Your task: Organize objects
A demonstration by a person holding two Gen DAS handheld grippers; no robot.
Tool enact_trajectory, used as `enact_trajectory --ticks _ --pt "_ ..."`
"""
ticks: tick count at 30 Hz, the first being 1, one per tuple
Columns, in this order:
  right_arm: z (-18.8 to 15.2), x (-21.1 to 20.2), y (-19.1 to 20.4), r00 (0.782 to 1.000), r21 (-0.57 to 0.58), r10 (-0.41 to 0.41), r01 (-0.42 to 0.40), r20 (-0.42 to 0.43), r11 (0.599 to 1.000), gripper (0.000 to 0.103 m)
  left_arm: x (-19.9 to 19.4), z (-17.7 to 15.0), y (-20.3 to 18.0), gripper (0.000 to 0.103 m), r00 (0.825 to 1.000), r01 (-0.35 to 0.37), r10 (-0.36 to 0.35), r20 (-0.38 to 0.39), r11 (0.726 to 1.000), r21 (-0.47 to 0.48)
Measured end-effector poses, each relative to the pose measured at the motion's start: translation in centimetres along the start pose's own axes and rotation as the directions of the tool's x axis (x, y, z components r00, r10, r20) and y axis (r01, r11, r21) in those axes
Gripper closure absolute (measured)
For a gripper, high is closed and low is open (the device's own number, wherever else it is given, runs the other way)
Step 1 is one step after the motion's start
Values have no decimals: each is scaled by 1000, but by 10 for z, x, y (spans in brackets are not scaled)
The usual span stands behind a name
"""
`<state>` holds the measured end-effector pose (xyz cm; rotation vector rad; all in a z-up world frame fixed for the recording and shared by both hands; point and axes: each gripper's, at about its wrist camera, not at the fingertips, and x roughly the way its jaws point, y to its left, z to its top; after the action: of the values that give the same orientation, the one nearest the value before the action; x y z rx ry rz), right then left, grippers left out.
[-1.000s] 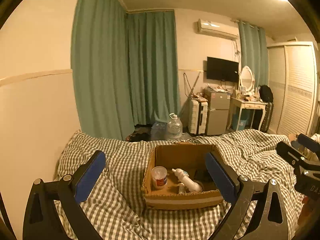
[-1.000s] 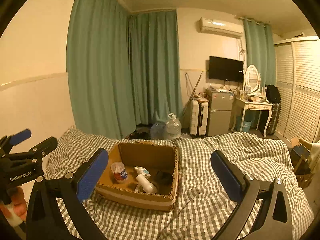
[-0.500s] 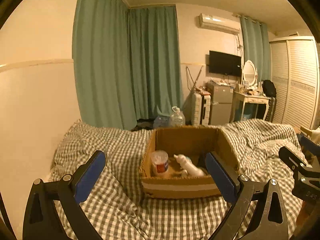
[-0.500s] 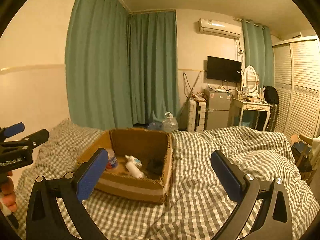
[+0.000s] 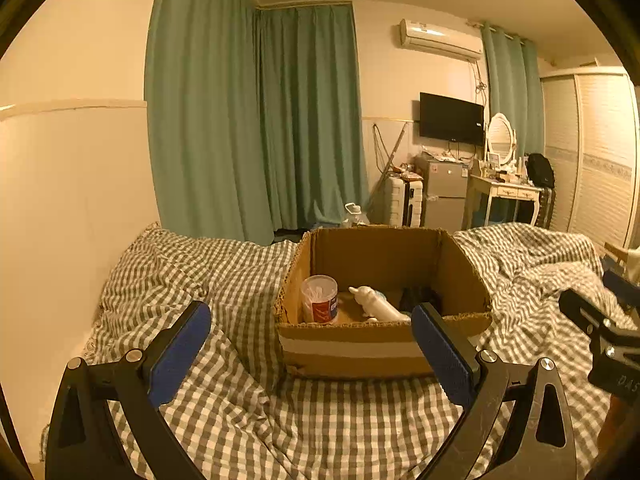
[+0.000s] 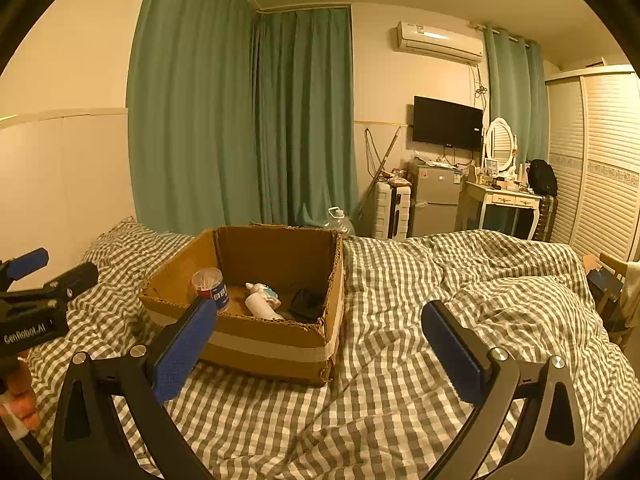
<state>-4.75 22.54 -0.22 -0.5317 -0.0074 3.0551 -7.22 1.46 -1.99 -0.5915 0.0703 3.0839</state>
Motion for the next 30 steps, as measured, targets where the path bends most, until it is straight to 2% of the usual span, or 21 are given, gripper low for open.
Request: enact_trajectory --ticks 6,30 --pt "-1 -1 3 1000 -2 1 -1 -1 1000 0 -3 -6 -8 0 1000 -14 13 14 999 47" --pt "-5 0 0 1000 18 2 -2 -21 1000 0 -5 -7 -10 0 1000 -1 2 -8 999 49"
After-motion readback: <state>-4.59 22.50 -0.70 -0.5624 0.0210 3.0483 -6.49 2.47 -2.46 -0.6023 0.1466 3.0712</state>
